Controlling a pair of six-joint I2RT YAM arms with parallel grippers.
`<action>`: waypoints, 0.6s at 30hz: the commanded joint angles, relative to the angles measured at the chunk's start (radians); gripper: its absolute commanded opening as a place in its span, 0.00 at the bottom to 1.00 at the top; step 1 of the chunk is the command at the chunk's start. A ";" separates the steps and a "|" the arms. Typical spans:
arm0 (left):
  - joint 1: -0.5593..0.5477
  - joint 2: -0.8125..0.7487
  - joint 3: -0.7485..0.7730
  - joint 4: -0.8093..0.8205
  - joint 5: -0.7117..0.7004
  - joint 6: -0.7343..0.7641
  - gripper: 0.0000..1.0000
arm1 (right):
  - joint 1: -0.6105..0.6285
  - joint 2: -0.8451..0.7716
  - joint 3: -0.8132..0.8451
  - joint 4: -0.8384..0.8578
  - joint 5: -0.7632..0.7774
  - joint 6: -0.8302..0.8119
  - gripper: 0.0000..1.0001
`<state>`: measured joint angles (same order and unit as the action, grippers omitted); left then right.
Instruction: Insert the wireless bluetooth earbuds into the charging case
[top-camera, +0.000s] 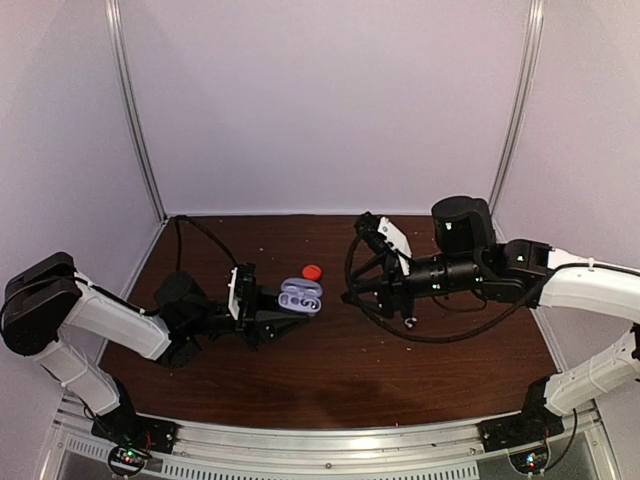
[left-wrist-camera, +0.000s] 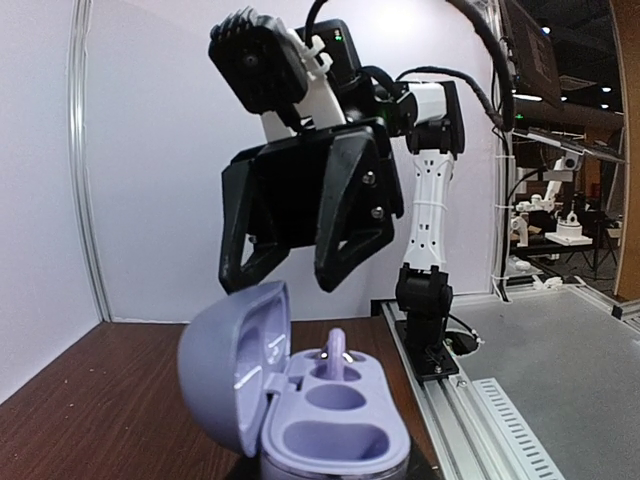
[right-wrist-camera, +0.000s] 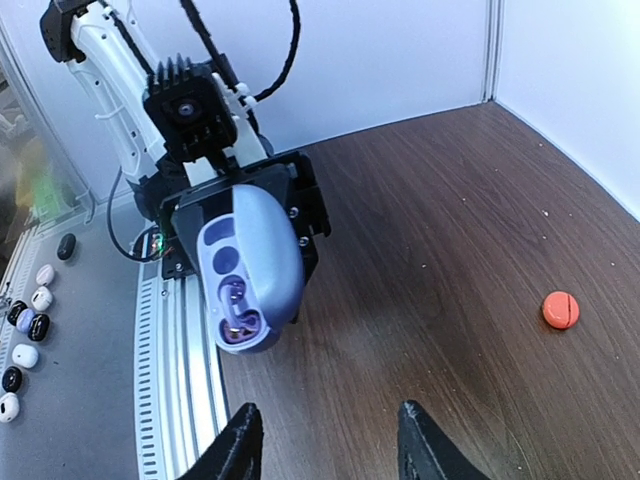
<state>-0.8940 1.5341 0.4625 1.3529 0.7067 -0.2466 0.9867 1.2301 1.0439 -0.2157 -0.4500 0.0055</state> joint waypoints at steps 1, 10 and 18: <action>0.006 -0.001 0.014 0.029 -0.029 -0.032 0.00 | -0.082 0.002 -0.029 -0.024 0.073 0.082 0.47; 0.014 0.014 -0.007 0.036 -0.057 -0.035 0.00 | -0.364 0.019 -0.191 -0.062 0.128 0.243 0.48; 0.013 0.038 -0.007 0.053 -0.054 -0.034 0.00 | -0.475 0.194 -0.244 0.009 0.181 0.212 0.47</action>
<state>-0.8886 1.5627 0.4618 1.3529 0.6643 -0.2733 0.5488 1.3552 0.8383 -0.2665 -0.2859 0.2100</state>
